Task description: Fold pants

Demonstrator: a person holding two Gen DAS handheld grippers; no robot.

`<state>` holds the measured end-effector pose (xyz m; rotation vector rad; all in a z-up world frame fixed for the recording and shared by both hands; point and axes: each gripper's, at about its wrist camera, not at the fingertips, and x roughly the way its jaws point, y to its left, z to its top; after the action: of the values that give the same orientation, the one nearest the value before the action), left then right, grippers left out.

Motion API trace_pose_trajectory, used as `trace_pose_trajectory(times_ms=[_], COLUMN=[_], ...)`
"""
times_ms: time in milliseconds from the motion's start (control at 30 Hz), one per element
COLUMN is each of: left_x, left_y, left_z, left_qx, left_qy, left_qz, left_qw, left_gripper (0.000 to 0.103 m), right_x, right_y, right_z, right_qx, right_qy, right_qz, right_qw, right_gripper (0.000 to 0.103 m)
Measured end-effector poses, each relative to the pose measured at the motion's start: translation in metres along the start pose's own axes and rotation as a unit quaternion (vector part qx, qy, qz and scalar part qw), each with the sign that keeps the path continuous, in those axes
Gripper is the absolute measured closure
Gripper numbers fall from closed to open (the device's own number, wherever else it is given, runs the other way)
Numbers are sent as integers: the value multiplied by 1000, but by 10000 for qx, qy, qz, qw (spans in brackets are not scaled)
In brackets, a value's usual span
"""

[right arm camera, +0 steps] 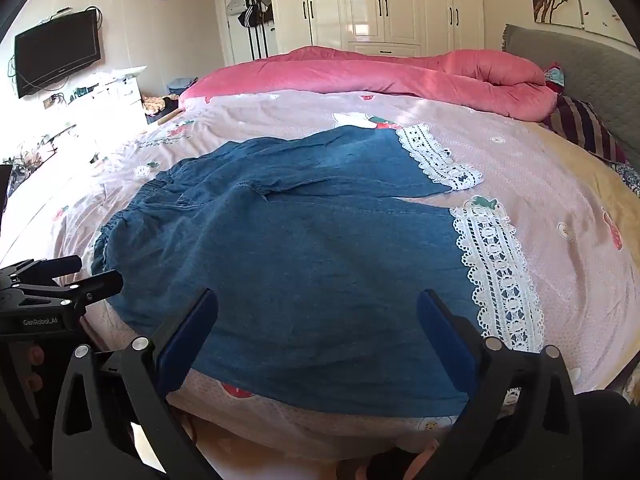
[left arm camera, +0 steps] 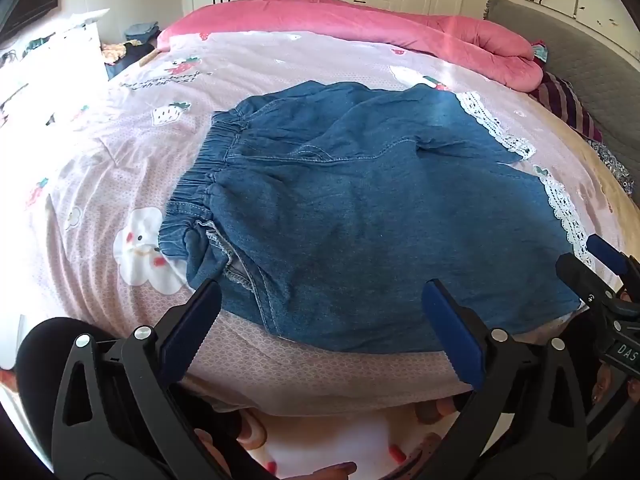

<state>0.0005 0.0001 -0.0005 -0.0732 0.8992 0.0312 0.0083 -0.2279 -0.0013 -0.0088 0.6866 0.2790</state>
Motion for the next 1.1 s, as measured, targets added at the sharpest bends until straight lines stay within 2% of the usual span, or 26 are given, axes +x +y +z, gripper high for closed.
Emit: trace_pose_trajectory(times_ms=[267,600,1100], left_x=[4,-5,-7], left_y=[3,0,0], left_z=[6,2,3], left_qx=[4,100,112], left_qy=[41,-169,-231], left_qz=[-32,97,99], left_qw=[10000,9998,9996], left_gripper=[9,9,9], right_x=[-2,-5,-3], right_y=[1,3,3], right_z=[1,2,2], right_qx=[-52,-124,-134], right_qy=[-33,-124,-99], right_qz=[-38,-73,-62], right_qw=[10000,9998,9998], right_gripper=[4,4,4])
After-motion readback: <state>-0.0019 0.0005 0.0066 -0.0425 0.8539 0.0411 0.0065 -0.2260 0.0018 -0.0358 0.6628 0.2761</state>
